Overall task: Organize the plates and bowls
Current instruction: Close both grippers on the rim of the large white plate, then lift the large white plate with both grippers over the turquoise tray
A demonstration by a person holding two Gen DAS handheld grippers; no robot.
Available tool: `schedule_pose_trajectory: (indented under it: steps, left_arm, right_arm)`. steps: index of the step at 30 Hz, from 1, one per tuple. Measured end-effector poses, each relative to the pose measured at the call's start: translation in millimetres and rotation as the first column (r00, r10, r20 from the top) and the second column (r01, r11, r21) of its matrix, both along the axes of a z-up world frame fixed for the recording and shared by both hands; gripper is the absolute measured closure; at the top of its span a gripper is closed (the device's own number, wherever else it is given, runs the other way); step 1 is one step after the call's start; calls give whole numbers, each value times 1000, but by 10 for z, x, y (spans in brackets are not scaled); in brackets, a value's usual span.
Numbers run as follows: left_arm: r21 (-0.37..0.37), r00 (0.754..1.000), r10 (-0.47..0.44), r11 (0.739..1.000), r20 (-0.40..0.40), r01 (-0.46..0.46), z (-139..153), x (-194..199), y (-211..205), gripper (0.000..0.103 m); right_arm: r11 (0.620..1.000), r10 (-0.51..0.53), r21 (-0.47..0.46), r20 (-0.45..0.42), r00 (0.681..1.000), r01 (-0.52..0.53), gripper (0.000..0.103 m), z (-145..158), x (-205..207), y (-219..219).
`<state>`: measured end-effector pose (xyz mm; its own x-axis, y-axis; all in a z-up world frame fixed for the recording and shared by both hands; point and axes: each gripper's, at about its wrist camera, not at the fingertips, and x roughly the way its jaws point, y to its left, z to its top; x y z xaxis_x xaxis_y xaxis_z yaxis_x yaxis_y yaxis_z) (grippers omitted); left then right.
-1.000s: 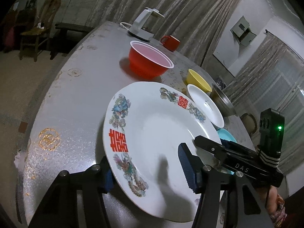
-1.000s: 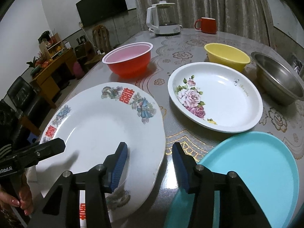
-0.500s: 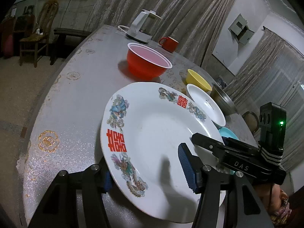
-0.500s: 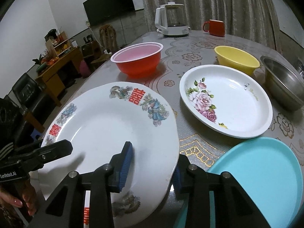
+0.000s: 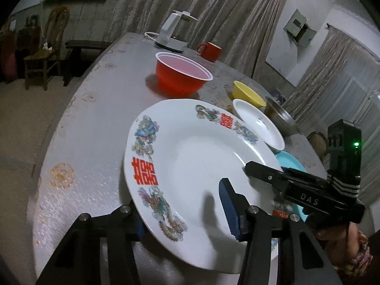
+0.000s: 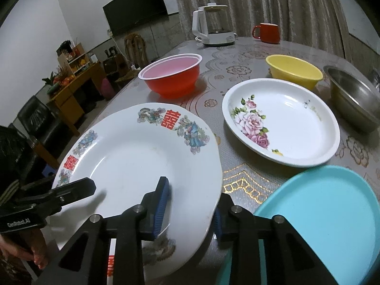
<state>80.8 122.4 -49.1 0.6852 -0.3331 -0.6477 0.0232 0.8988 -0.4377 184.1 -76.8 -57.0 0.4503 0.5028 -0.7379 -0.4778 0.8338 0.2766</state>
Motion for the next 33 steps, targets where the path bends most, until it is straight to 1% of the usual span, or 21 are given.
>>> schedule_pose_trajectory:
  steps: [2,4,6,12,15,19,23,28,33]
  left_arm:
    - [-2,1000,0,1000,8,0,-2,-38,-21,51]
    - [5,1000,-3,1000,13,3,1,-64,-41,51]
    - [15,1000,-3,1000,18,3,0,-96,-62,51]
    - [80,999,-23,997,38,20,4,-219,-193,51]
    - [72,999,-26,997,41,23,0,-262,-208,51]
    - [91,998,-41,995,47,37,-1,-333,-271,51]
    - [71,997,-56,996,51,52,3,-387,-339,51]
    - [105,993,-83,992,81,75,81,-455,-503,51]
    - [103,988,-117,989,99,107,133,-491,-616,51]
  right_arm:
    - [1000,-3,30,-19,1000,4,77,-1,-14,-46]
    - [999,-3,49,-29,1000,5,78,2,-41,-79]
    - [999,6,46,-19,1000,-6,78,14,-108,-90]
    - [999,17,43,27,999,-18,79,75,-250,-131]
    - [999,18,40,41,999,-19,79,94,-310,-157]
    - [999,16,41,66,998,-18,79,119,-411,-212]
    - [998,4,59,86,996,-9,79,169,-505,-310]
    - [998,-15,67,115,993,7,78,244,-637,-430]
    - [996,-40,85,143,989,28,78,316,-771,-611]
